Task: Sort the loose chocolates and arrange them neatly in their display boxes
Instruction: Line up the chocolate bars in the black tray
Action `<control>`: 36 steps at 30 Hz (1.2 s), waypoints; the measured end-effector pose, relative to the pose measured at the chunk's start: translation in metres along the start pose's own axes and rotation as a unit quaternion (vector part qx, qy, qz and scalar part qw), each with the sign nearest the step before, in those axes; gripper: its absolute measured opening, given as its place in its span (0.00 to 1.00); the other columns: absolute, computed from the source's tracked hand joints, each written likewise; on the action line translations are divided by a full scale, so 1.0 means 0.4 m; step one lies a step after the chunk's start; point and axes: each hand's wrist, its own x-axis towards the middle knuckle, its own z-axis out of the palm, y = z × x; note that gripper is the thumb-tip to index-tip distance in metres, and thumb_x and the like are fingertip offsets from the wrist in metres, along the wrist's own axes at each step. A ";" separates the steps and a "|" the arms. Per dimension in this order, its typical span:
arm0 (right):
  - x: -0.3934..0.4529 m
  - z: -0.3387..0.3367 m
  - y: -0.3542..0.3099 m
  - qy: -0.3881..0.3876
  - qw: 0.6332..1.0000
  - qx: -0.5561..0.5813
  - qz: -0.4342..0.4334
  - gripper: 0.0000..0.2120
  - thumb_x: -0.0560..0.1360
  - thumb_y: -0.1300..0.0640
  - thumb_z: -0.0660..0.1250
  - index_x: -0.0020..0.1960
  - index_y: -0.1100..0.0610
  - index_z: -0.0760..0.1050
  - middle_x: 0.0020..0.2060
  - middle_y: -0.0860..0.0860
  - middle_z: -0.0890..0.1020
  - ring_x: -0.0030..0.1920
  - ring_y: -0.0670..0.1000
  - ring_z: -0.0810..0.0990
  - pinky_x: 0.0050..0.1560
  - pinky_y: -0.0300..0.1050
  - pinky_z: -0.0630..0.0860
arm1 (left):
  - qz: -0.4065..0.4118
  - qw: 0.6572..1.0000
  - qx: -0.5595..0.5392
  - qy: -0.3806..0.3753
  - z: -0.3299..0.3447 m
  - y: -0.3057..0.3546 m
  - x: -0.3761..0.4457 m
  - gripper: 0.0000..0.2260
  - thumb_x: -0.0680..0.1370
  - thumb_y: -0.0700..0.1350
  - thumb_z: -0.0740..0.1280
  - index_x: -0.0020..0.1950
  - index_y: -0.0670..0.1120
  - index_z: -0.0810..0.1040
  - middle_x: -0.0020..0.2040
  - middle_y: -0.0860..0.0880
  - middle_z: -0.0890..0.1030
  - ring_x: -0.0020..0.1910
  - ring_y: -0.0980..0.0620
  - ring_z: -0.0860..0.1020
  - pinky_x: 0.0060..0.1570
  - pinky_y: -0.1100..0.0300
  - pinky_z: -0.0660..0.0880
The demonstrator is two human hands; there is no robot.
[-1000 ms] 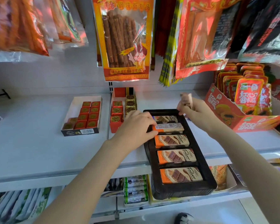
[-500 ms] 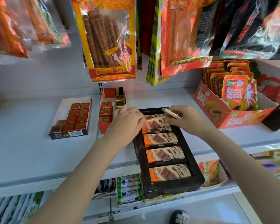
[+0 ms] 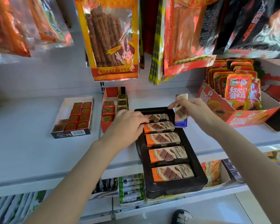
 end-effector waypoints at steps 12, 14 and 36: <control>0.034 0.119 0.010 0.136 0.989 -0.063 -0.013 0.13 0.70 0.56 0.71 0.48 0.57 0.68 0.40 0.56 0.79 0.38 0.53 0.77 0.34 0.45 0.73 | 0.011 0.999 0.034 -0.034 -0.007 0.018 -0.044 0.17 0.81 0.45 0.52 0.69 0.51 0.68 0.70 0.52 0.68 0.70 0.53 0.63 0.69 0.57 0.54; 0.041 0.140 0.008 0.146 0.981 -0.125 -0.024 0.12 0.71 0.55 0.70 0.48 0.58 0.69 0.43 0.56 0.77 0.44 0.55 0.75 0.33 0.43 0.69 | 0.010 0.998 0.042 -0.035 -0.008 0.019 -0.043 0.17 0.81 0.46 0.52 0.69 0.51 0.68 0.71 0.52 0.67 0.70 0.53 0.63 0.69 0.57 0.54; -0.124 -0.001 -0.010 -0.086 0.916 -0.339 -0.198 0.15 0.79 0.57 0.57 0.63 0.57 0.73 0.63 0.52 0.75 0.65 0.51 0.71 0.51 0.28 0.59 | 0.069 0.997 -0.025 -0.017 -0.039 0.049 -0.147 0.18 0.80 0.46 0.55 0.71 0.53 0.64 0.72 0.57 0.65 0.71 0.61 0.62 0.65 0.69 0.45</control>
